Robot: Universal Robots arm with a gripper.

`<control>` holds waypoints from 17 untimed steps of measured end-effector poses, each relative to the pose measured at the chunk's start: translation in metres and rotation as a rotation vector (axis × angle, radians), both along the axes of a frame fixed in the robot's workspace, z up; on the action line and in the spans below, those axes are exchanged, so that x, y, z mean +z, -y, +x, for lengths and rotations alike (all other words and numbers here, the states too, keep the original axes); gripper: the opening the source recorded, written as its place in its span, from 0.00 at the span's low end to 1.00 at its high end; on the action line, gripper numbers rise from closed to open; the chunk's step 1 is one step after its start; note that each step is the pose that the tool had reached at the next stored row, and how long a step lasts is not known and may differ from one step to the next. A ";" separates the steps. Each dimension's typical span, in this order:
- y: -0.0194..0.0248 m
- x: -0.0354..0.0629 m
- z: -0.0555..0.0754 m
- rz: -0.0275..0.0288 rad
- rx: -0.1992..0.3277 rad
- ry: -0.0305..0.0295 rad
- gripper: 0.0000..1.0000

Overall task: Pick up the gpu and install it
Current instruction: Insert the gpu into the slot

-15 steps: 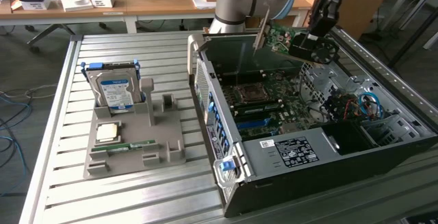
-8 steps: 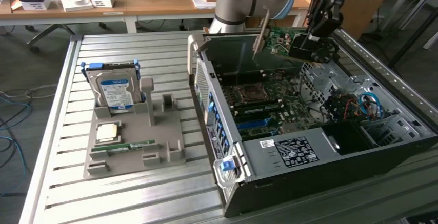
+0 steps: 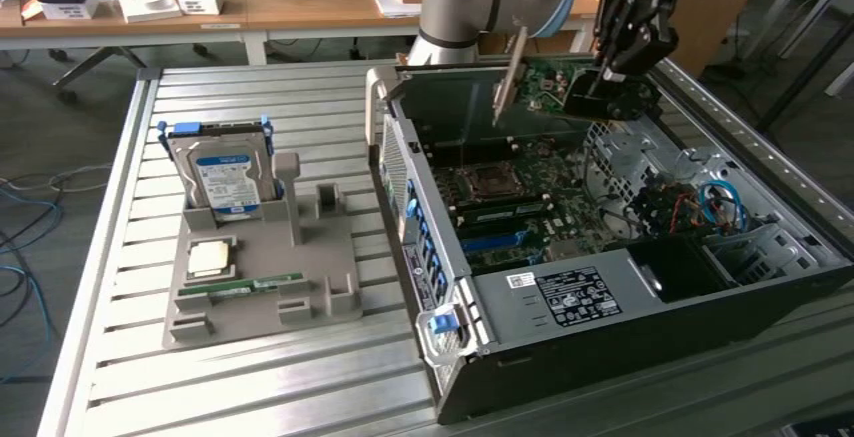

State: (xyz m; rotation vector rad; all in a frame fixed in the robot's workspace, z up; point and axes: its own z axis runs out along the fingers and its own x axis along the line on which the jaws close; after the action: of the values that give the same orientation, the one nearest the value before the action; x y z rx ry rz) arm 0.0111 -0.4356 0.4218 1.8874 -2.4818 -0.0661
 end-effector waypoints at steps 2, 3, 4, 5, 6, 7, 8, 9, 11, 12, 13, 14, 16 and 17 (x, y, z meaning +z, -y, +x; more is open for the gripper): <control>0.0000 -0.0003 0.000 0.0000 0.036 0.0000 0.27; 0.0000 -0.0005 0.000 0.0000 0.055 0.0000 0.27; 0.0000 -0.0007 0.000 0.0000 0.074 0.0000 0.27; 0.0000 -0.0008 0.000 0.0000 0.092 0.0000 0.27; 0.0000 -0.0010 0.000 0.0001 0.110 0.0000 0.27; 0.0000 -0.0011 0.000 0.0000 0.128 0.0000 0.27; 0.0000 -0.0013 0.000 0.0000 0.145 0.0000 0.27; 0.0000 -0.0014 0.000 0.0000 0.163 0.0000 0.27; -0.0004 -0.0013 0.000 -0.0003 0.183 -0.0001 0.27; -0.0006 -0.0014 0.000 -0.0003 0.186 -0.0001 0.27; -0.0008 -0.0015 0.000 -0.0003 0.189 -0.0001 0.27; -0.0008 -0.0016 -0.001 -0.0003 0.191 0.0000 0.27; -0.0009 -0.0023 -0.002 -0.0001 0.197 0.0006 0.27; -0.0009 -0.0028 -0.002 -0.0004 0.201 0.0011 0.27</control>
State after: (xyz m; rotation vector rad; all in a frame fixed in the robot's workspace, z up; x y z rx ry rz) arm 0.0087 -0.4347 0.4190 2.1242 -2.2777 -0.0607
